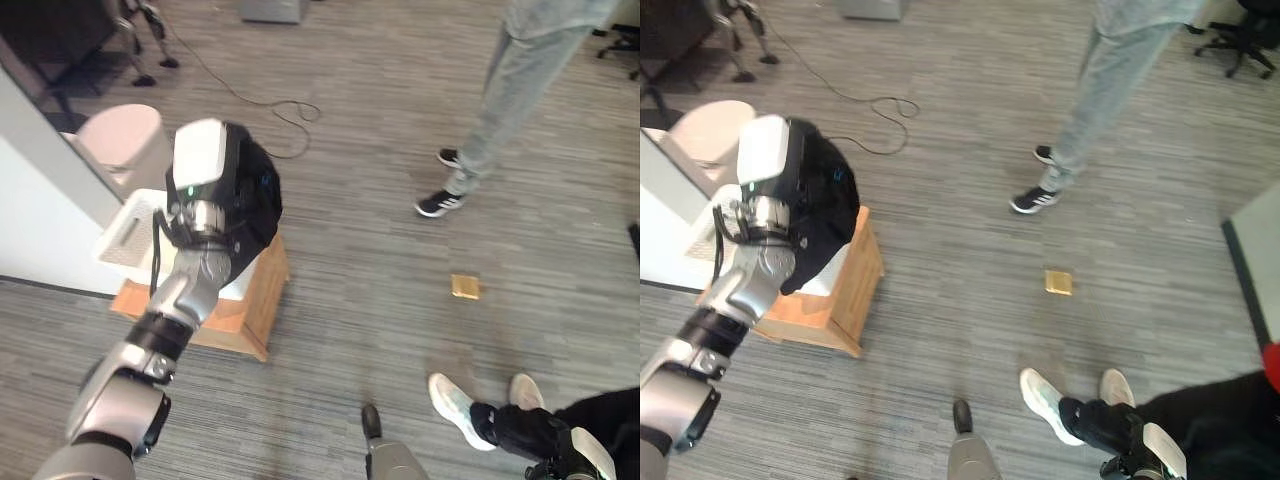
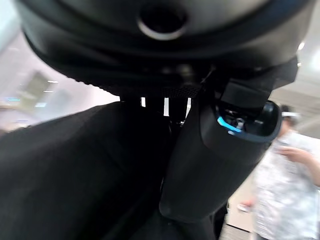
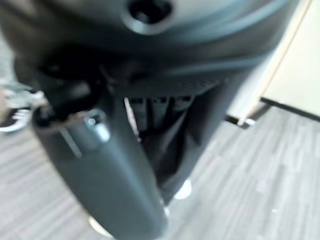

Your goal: Pick up bed clothes into laundry basket.

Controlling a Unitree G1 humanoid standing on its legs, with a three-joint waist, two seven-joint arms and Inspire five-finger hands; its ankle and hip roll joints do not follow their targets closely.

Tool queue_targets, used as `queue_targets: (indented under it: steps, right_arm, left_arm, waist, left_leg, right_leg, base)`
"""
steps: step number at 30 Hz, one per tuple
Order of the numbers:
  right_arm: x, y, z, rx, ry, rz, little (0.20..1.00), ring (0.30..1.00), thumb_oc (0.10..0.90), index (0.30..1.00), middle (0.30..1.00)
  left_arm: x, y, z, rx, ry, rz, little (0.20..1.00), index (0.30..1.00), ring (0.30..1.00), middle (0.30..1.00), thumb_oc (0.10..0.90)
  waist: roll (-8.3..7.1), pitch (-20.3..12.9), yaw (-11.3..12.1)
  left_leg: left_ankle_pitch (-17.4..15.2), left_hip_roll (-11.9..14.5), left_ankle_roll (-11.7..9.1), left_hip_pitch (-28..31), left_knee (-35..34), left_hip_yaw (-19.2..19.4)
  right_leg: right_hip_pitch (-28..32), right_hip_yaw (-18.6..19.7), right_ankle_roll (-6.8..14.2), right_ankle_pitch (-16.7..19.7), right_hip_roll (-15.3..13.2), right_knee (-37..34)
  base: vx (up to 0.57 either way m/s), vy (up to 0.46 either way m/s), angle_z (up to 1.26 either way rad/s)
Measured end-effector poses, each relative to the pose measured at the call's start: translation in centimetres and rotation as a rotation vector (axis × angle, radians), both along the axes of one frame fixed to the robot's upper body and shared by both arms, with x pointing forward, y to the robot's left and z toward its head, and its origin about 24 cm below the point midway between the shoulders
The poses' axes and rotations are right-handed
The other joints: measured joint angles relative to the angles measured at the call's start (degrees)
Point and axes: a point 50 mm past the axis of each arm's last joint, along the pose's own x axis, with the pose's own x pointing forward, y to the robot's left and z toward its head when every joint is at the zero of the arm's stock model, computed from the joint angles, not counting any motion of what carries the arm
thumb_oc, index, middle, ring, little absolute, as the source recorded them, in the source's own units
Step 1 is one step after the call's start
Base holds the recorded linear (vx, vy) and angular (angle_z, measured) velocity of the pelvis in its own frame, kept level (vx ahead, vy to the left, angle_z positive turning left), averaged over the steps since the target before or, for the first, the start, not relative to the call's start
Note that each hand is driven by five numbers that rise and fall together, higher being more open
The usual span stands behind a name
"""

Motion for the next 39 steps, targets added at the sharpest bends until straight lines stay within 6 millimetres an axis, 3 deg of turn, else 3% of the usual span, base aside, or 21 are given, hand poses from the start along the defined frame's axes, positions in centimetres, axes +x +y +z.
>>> queue_targets:
  steps: [1, 2, 3, 4, 5, 7, 9, 16, 20, 27, 33, 39]
  right_arm:
    - [0.6, -0.1, -0.1, -0.001, 0.006, 0.014, 0.9, 0.9, 0.8, 0.9, 0.9]
    - [1.2, 0.0, 0.2, 0.014, -0.028, 0.023, 0.9, 0.9, 0.8, 0.9, 0.9]
    - [1.7, 0.0, 0.7, 0.012, -0.059, 0.038, 0.9, 0.9, 0.8, 0.9, 0.9]
    - [1.5, 0.1, 0.7, 0.019, -0.062, 0.047, 0.9, 0.9, 0.8, 0.9, 0.9]
    - [1.3, 0.8, 0.4, 0.046, -0.063, 0.068, 0.9, 0.9, 0.8, 0.9, 0.9]
    - [0.3, 1.5, -0.3, 0.08, -0.055, 0.068, 0.9, 0.9, 0.8, 0.9, 0.9]
    - [0.4, 1.7, -0.4, 0.096, -0.051, 0.077, 0.9, 0.9, 0.8, 0.9, 0.9]
    - [-0.3, 2.5, -1.6, 0.173, 0.021, 0.103, 0.9, 0.9, 0.8, 0.9, 0.9]
    - [0.4, 2.5, -1.5, 0.194, -0.004, 0.094, 0.9, 0.9, 0.8, 0.9, 0.9]
    - [0.4, 2.7, -2.0, 0.23, 0.003, 0.061, 0.9, 0.9, 0.8, 0.9, 0.9]
    - [-0.7, 2.4, -2.6, 0.248, 0.055, 0.03, 0.9, 0.9, 0.8, 0.9, 0.9]
    - [-0.8, 2.3, -2.6, 0.249, 0.059, 0.023, 0.9, 0.9, 0.8, 0.9, 0.9]
  left_arm:
    - [0.0, 1.3, 1.0, 0.108, -0.015, 0.049, 0.3, 0.3, 0.3, 0.3, 0.4]
    - [-0.4, 3.0, 2.7, 0.306, -0.023, 0.098, 0.3, 0.3, 0.3, 0.3, 0.4]
    - [-0.8, 4.1, 3.7, 0.36, -0.044, 0.137, 0.3, 0.3, 0.3, 0.3, 0.4]
    - [-0.9, 5.1, 4.3, 0.358, -0.06, 0.191, 0.3, 0.3, 0.3, 0.3, 0.4]
    - [-1.0, 6.1, 4.9, 0.334, -0.076, 0.25, 0.3, 0.3, 0.3, 0.3, 0.4]
    - [-1.5, 8.1, 5.3, 0.386, -0.086, 0.321, 0.3, 0.3, 0.3, 0.3, 0.4]
    - [-1.8, 10.7, 5.0, 0.401, -0.039, 0.428, 0.3, 0.3, 0.3, 0.3, 0.4]
    - [-2.0, 12.5, 4.1, 0.429, 0.021, 0.499, 0.3, 0.3, 0.3, 0.3, 0.4]
    - [-2.1, 13.3, 3.5, 0.53, 0.059, 0.541, 0.3, 0.3, 0.3, 0.3, 0.4]
    - [-2.6, 15.5, 1.9, 0.565, 0.173, 0.622, 0.3, 0.3, 0.3, 0.3, 0.4]
    - [-5.0, 18.5, -1.8, 0.554, 0.307, 0.693, 0.3, 0.3, 0.3, 0.3, 0.4]
    - [-5.6, 19.4, -2.4, 0.52, 0.344, 0.721, 0.3, 0.3, 0.3, 0.3, 0.4]
  waist:
    - [0.69, 0.3, 0.1]
    - [2.03, 1.0, 0.9]
    - [3.65, 1.8, 1.2]
    - [4.83, 2.5, 2.7]
    - [6.38, 2.5, 2.7]
    - [6.29, 2.4, 1.0]
    - [6.9, 2.2, 1.1]
    - [6.48, 2.4, 1.1]
    - [5.66, 2.9, 1.3]
    - [3.17, 4.3, 2.6]
    - [2.61, 4.1, 3.0]
    - [1.0, 3.8, 4.8]
  left_leg:
    - [0.1, -3.1, -0.4, -2.4, -5.6, -6.9]
    - [1.3, -4.4, 0.8, -3.6, -11.2, -8.5]
    - [1.4, -4.2, 2.1, -5.0, -11.1, -7.3]
    - [4.6, -3.2, 4.2, -4.9, -9.8, -6.8]
    - [4.7, -2.2, 4.3, -4.6, -11.1, -5.7]
    - [5.0, -2.3, 3.6, -3.4, -13.0, -4.9]
    - [7.5, -1.6, 2.2, -3.4, -13.1, -4.8]
    - [7.9, -2.0, 2.4, -3.0, -12.9, -4.8]
    - [7.9, -2.2, 2.4, -2.8, -12.9, -4.9]
    - [7.8, -2.7, 2.3, -3.4, -13.0, -5.1]
    - [7.8, -2.5, 1.9, -4.6, -13.0, -6.4]
    - [8.6, -2.1, 2.1, -5.4, -12.9, -6.9]
  right_leg:
    - [0.5, 0.8, 0.7, 1.4, -0.1, -1.7]
    - [-0.3, 1.6, 2.1, 1.5, 1.0, -2.0]
    - [-0.3, 1.5, 2.8, 1.5, 2.1, -2.0]
    - [-0.1, 1.4, 3.8, 1.7, 3.0, -2.0]
    - [-1.1, -0.8, 5.5, 0.9, 3.4, 1.6]
    - [-0.5, -1.8, 4.7, -1.0, 3.2, 2.7]
    - [1.3, -1.8, 4.6, 0.7, 3.9, -1.1]
    - [2.9, -3.5, 4.4, 1.2, 3.5, -2.0]
    - [3.5, -4.4, 4.5, 1.1, 3.3, -2.0]
    - [3.6, -5.8, 5.3, -0.3, 3.0, -2.0]
    - [3.3, -6.5, 5.3, -0.3, 3.3, -2.0]
    - [2.6, -6.6, 5.0, -0.1, 4.0, -2.0]
  base:
    - [0.06, 0.033, -0.89]
    - [-0.01, 0.085, -0.85]
    - [-0.04, 0.039, -1.06]
    - [-0.04, 0.086, -0.67]
    - [0.01, 0.046, -0.31]
    - [0.04, 0.031, 0.2]
    - [0.04, 0.01, -0.04]
    - [-0.01, 0.001, 0.08]
    - [-0.02, 0.014, 0.11]
    - [-0.02, 0.013, 0.09]
    - [-0.04, -0.031, 0.11]
    - [-0.03, -0.033, 0.04]
